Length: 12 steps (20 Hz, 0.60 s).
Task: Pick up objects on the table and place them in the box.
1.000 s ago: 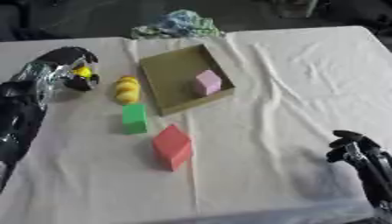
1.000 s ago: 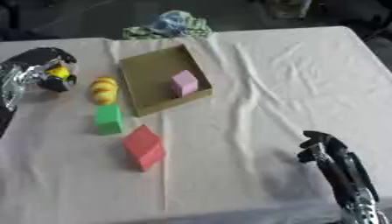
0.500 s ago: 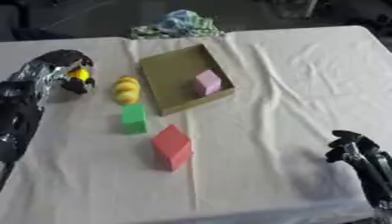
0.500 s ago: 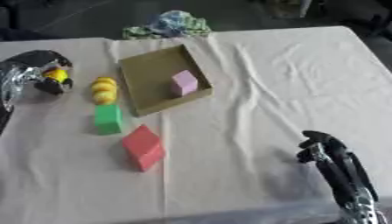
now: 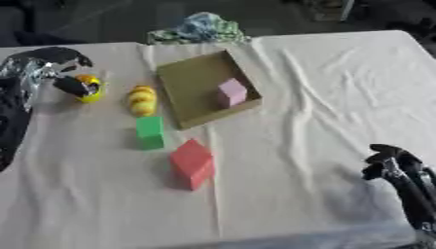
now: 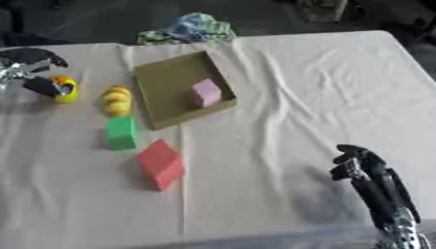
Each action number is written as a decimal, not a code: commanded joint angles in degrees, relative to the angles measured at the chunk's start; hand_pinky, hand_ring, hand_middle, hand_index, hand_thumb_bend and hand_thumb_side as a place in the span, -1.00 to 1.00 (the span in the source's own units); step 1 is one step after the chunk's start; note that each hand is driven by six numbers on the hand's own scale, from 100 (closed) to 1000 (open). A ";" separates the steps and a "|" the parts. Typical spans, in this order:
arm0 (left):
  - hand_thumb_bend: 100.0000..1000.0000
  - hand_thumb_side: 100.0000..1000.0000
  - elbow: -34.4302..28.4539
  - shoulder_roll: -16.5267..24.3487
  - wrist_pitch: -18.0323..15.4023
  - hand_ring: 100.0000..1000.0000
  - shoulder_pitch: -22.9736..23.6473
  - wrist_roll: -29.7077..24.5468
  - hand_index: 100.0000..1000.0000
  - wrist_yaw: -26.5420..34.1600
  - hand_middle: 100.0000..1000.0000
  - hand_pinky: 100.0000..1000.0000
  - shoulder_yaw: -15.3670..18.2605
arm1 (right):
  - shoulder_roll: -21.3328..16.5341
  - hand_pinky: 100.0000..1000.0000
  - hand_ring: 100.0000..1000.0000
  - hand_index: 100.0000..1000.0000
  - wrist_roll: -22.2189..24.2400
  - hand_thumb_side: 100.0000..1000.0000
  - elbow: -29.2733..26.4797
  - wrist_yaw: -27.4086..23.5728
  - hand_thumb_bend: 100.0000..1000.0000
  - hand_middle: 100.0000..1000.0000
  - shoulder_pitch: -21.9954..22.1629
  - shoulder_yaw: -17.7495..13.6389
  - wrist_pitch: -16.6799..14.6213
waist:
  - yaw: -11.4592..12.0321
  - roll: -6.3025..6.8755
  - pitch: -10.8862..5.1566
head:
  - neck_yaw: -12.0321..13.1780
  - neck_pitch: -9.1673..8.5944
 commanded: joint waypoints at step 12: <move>-1.00 -0.09 -4.17 3.37 -2.50 -0.24 -0.08 0.94 0.19 3.52 -0.17 -0.01 0.39 | -1.09 -0.08 -0.06 0.43 -0.29 0.20 -0.43 0.34 -1.00 -0.03 0.12 -0.43 -0.09 | 0.35 -0.22 -1.62 | -0.34 -0.20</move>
